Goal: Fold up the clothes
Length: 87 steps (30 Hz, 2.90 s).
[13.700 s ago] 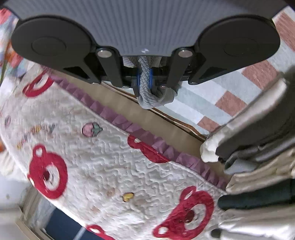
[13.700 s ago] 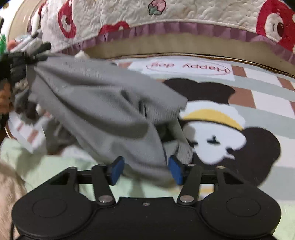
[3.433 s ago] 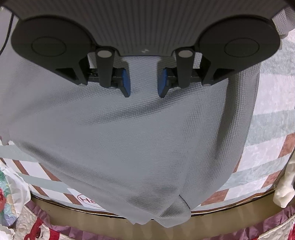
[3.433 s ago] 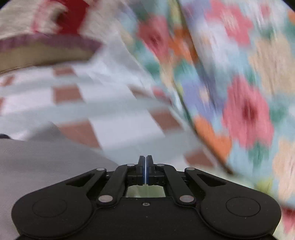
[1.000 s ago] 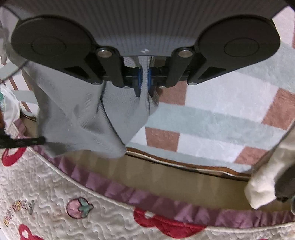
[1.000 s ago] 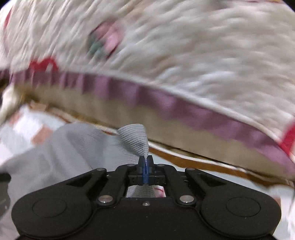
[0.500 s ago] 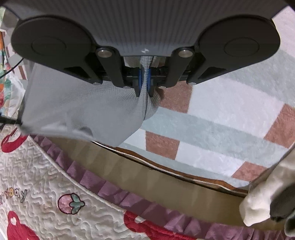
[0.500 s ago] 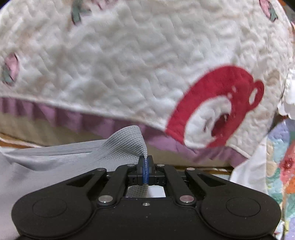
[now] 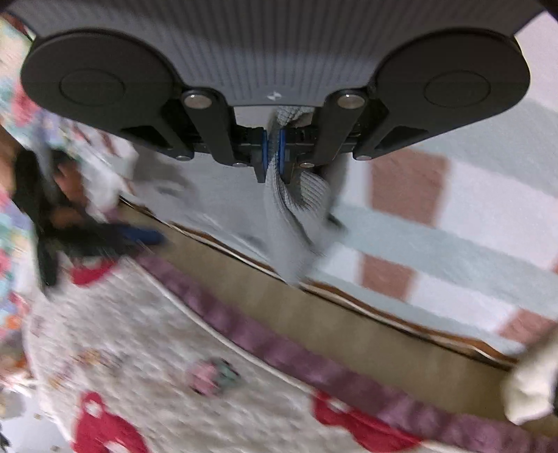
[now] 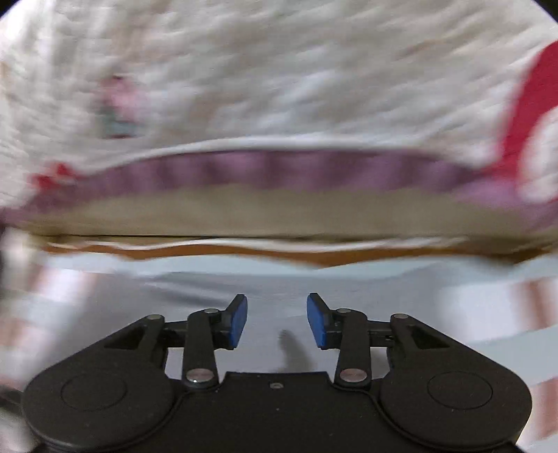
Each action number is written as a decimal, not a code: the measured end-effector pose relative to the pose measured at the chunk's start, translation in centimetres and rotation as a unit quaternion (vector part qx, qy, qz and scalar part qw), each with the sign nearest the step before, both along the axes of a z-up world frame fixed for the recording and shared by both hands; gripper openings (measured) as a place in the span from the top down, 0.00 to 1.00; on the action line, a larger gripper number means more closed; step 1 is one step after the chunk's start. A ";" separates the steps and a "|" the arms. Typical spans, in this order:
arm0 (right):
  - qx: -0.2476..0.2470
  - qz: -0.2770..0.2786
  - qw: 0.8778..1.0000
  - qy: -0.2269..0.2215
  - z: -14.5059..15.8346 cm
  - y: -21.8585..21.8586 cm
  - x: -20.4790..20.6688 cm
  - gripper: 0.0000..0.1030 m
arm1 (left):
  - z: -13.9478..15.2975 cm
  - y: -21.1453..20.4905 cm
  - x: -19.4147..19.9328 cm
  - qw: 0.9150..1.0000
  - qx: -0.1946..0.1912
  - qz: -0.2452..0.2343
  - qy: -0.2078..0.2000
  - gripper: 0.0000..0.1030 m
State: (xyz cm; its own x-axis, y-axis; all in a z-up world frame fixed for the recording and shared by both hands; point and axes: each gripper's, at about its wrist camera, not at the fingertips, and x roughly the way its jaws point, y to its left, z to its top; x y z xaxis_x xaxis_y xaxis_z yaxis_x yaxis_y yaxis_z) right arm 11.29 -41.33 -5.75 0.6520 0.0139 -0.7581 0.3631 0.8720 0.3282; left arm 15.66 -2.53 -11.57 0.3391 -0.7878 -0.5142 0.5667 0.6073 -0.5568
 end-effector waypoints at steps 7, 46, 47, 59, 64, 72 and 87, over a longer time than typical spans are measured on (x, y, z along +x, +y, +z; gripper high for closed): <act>0.071 0.141 0.987 0.030 -0.7 8.7 5.8 0.45 | -3.4 -3.6 -2.6 0.990 0.050 -0.106 0.082 0.95; 0.058 0.104 0.993 -0.006 -3.9 12.1 -4.9 0.94 | -0.2 -0.6 -2.2 0.999 0.006 -0.042 -0.013 0.91; 0.058 0.099 0.993 -0.002 -4.2 12.2 -5.5 0.94 | -0.6 -0.9 -2.3 0.999 0.012 -0.045 -0.008 0.91; 0.018 0.072 0.996 -0.043 -0.6 11.7 -10.2 0.95 | -1.3 -1.4 -2.3 0.998 0.007 -0.059 0.018 0.91; 0.023 0.066 0.984 -0.163 4.9 10.3 -10.8 0.95 | -0.2 -0.9 -2.3 0.999 -0.008 -0.047 0.001 0.91; 0.003 0.115 0.980 -0.161 4.9 12.3 -8.4 0.95 | 3.9 1.9 -2.8 0.992 -0.093 -0.025 -0.084 0.85; 0.076 0.233 0.958 -0.150 4.1 17.2 -3.9 0.95 | 3.0 -0.3 -3.4 0.995 -0.085 -0.008 -0.049 0.47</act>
State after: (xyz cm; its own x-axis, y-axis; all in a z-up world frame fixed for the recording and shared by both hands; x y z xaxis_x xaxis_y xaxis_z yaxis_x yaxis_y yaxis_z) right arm 7.43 -24.11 -1.68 0.7366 0.4515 -0.5036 -0.1837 0.8502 0.4934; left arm 12.22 -2.84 -8.61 0.3681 -0.8663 -0.3376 0.6323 0.4994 -0.5922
